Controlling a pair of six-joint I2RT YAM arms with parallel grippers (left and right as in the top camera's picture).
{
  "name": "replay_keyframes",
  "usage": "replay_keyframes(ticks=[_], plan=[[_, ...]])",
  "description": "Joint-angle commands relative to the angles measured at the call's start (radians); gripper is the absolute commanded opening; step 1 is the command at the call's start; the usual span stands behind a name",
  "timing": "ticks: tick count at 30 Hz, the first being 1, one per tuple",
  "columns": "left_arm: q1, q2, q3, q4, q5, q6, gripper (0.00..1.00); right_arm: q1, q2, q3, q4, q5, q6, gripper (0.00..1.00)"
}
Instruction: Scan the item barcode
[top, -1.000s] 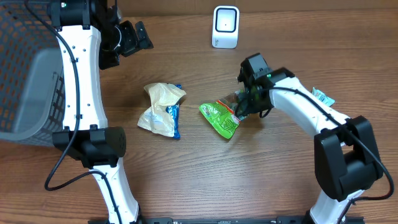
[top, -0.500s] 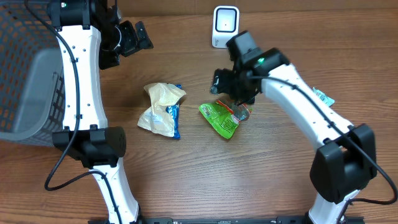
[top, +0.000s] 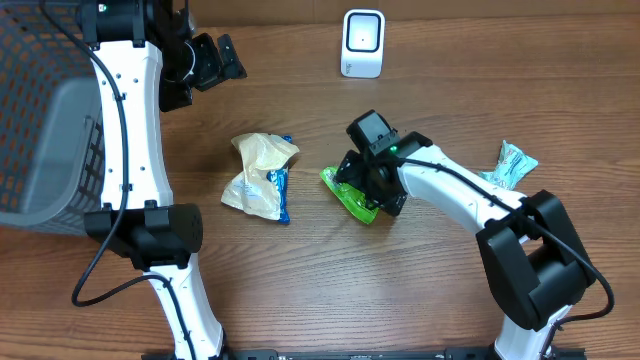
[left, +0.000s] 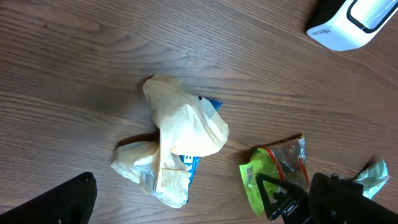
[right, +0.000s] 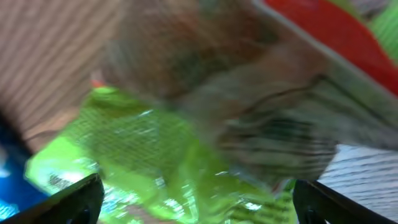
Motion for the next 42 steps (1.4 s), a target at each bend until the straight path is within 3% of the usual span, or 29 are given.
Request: replay_keyframes(ticks=[1, 13, 19, 25, 29, 33, 42], plan=[[-0.008, 0.005, 0.000, -0.002, 0.011, 0.016, 1.00, -0.010, 0.008, -0.026, 0.011, 0.018, 0.014, 0.87], [-0.008, 0.005, 0.000, -0.002, 0.011, 0.016, 1.00, -0.155, 0.009, -0.025, -0.087, -0.152, -0.492, 0.43], [-0.008, 0.005, 0.000, -0.002, 0.011, 0.016, 1.00, -0.220, 0.009, -0.025, -0.164, 0.130, -0.729, 0.50], [-0.008, 0.005, 0.000, -0.002, 0.011, 0.016, 1.00, -0.232, 0.008, -0.001, -0.154, 0.150, -0.871, 0.61], [-0.008, 0.005, 0.000, -0.002, 0.011, 0.016, 1.00, -0.232, 0.003, 0.110, -0.243, 0.141, -0.861, 0.63], [-0.008, 0.005, 0.000, -0.002, 0.011, 0.016, 1.00, -0.232, 0.000, 0.241, -0.362, 0.054, -0.699, 0.67], [-0.008, 0.005, 0.000, -0.002, 0.011, 0.016, 1.00, -0.283, 0.003, 0.154, -0.343, -0.122, -0.687, 0.67]])
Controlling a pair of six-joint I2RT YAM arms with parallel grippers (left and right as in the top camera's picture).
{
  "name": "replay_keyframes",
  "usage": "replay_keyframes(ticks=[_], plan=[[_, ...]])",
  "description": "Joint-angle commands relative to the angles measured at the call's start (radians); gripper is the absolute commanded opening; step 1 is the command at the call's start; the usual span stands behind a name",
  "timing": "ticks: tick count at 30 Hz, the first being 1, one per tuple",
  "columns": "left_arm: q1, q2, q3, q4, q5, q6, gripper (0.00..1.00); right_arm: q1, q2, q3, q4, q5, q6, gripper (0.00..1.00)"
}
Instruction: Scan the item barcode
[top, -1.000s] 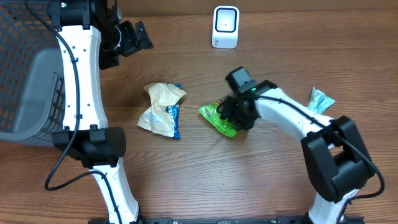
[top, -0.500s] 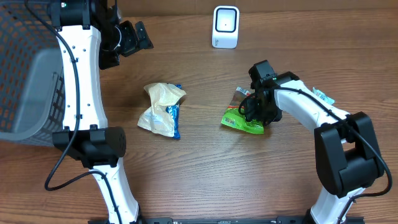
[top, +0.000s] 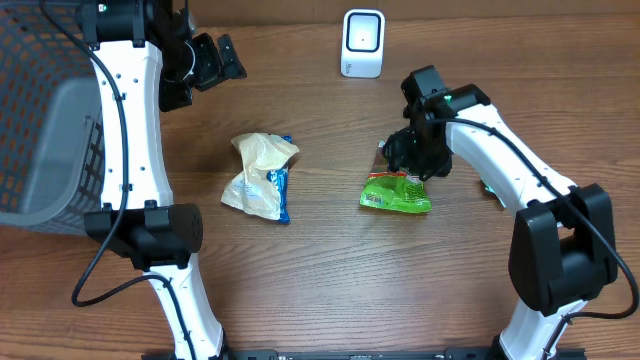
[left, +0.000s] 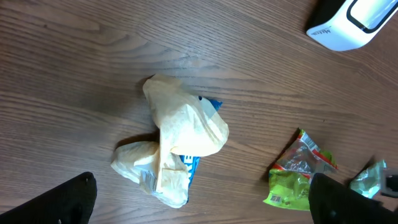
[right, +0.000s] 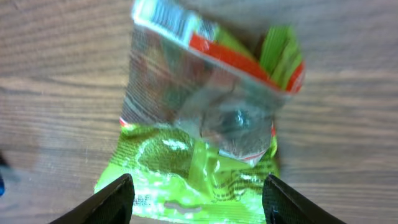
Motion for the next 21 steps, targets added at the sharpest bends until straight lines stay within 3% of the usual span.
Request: replay_keyframes(ticks=[1, 10, 17, 21], plan=[[-0.008, 0.005, 0.000, -0.002, 0.011, 0.016, 1.00, -0.059, -0.005, -0.062, 0.010, -0.092, -0.003, 0.67], [-0.008, 0.005, 0.000, -0.002, 0.011, 0.016, 1.00, -0.228, -0.005, -0.244, 0.232, -0.510, -0.233, 0.72], [-0.008, 0.005, 0.000, -0.002, 0.011, 0.016, 1.00, -0.213, -0.005, -0.338, 0.333, -0.526, -0.222, 0.72], [-0.008, 0.005, 0.000, -0.002, 0.011, 0.016, 1.00, -0.213, -0.005, -0.409, 0.448, -0.512, -0.114, 0.72]])
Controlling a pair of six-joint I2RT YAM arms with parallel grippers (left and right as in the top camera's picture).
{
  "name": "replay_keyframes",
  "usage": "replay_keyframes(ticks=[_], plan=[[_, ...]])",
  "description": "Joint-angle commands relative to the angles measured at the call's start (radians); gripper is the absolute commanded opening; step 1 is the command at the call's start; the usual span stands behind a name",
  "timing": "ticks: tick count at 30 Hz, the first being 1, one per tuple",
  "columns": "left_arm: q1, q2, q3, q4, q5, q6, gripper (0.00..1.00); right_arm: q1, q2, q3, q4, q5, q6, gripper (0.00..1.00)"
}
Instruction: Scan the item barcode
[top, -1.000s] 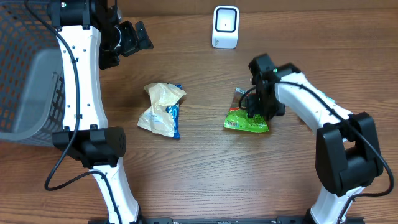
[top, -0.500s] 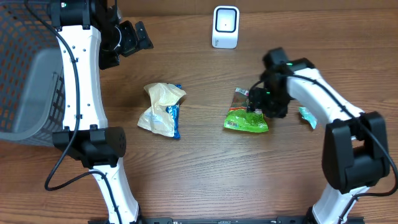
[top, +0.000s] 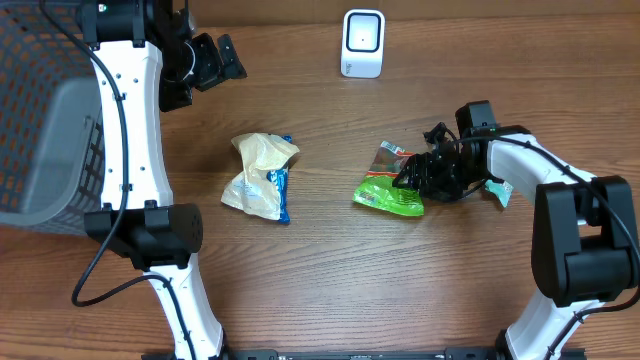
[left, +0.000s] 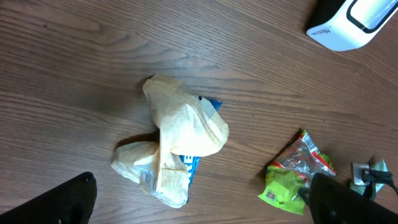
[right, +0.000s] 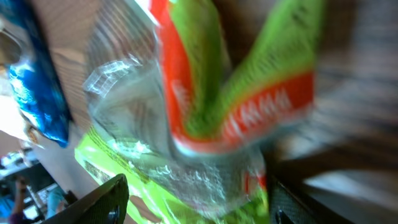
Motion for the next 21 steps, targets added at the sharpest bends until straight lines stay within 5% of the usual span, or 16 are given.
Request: replay_keyframes(ticks=[1, 5, 13, 21], plan=[[-0.008, 0.005, 0.000, -0.002, 0.011, 0.016, 1.00, 0.004, -0.002, -0.073, 0.089, 0.005, 0.105, 0.71], [-0.008, 0.005, 0.000, -0.002, 0.011, 0.016, 1.00, 0.005, -0.002, -0.152, 0.228, 0.015, 0.214, 0.59], [-0.008, 0.005, 0.000, -0.002, 0.011, 0.016, 1.00, 0.003, -0.002, -0.156, 0.264, 0.019, 0.221, 0.05], [-0.008, 0.005, 0.000, -0.002, 0.011, 0.016, 1.00, -0.024, -0.032, -0.110, 0.180, 0.035, 0.141, 0.04]])
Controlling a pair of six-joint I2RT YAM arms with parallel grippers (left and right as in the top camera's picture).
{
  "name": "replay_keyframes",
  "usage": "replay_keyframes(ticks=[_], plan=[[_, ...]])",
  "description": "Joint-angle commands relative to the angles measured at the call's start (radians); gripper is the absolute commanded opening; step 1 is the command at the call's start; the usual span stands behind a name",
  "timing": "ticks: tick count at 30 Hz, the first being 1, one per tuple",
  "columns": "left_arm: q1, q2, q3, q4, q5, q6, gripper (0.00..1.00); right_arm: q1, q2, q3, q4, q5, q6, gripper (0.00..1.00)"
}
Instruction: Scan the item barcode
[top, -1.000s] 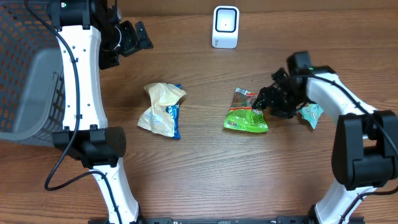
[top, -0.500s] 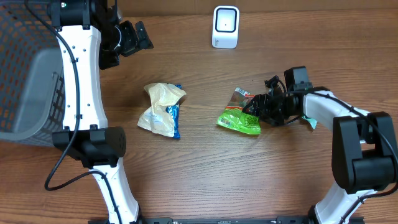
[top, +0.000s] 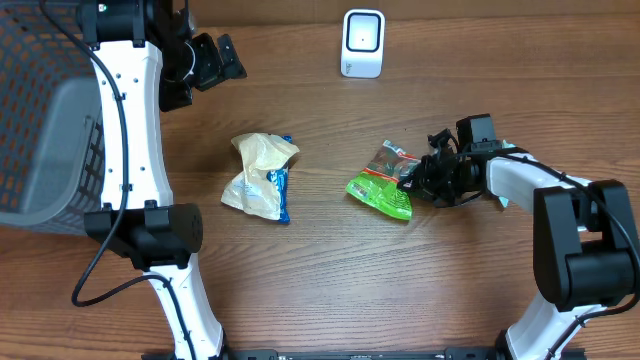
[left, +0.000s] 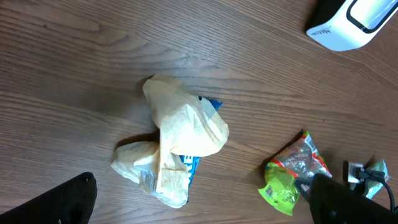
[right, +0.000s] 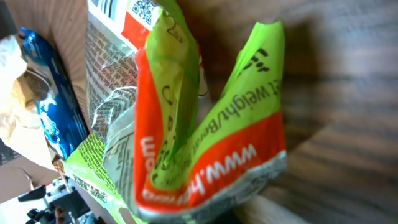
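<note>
The green snack bag (top: 380, 186) with a red top band lies crumpled right of the table's middle, its barcode print (right: 112, 9) visible in the right wrist view. My right gripper (top: 418, 180) lies low along the table at the bag's right end. It is shut on the sealed red edge (right: 205, 168), which fills the wrist view and hides the fingers. The white scanner (top: 362, 43) stands at the back centre. My left gripper (top: 215, 60) hangs open high at the back left, holding nothing, its fingers (left: 68, 199) wide apart.
A tan and blue bag (top: 262, 176) lies left of the green bag. A grey mesh basket (top: 40, 120) stands at the left edge. A small teal packet (left: 377, 168) lies beside the right arm.
My right gripper, open beside the green bag's right end before, is now shut on its red edge. The bag has shifted slightly left and bunched up. The left arm has not moved.
My right gripper was first down on the green bag near the table's middle. Then the bag lay further right with the gripper open above it. Later the gripper lay low at the bag's right side, open, and it now grips the edge.
</note>
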Motion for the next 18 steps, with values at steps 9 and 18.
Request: replay_keyframes(ticks=[9, 18], plan=[[-0.008, 0.005, 0.000, -0.002, 0.011, 0.016, 1.00, 0.004, -0.176, 0.140, -0.214, 0.150, -0.289, 0.04], [-0.008, 0.005, 0.000, -0.002, 0.011, 0.016, 1.00, 0.009, -0.390, 0.170, -0.193, 0.082, -0.563, 0.04]])
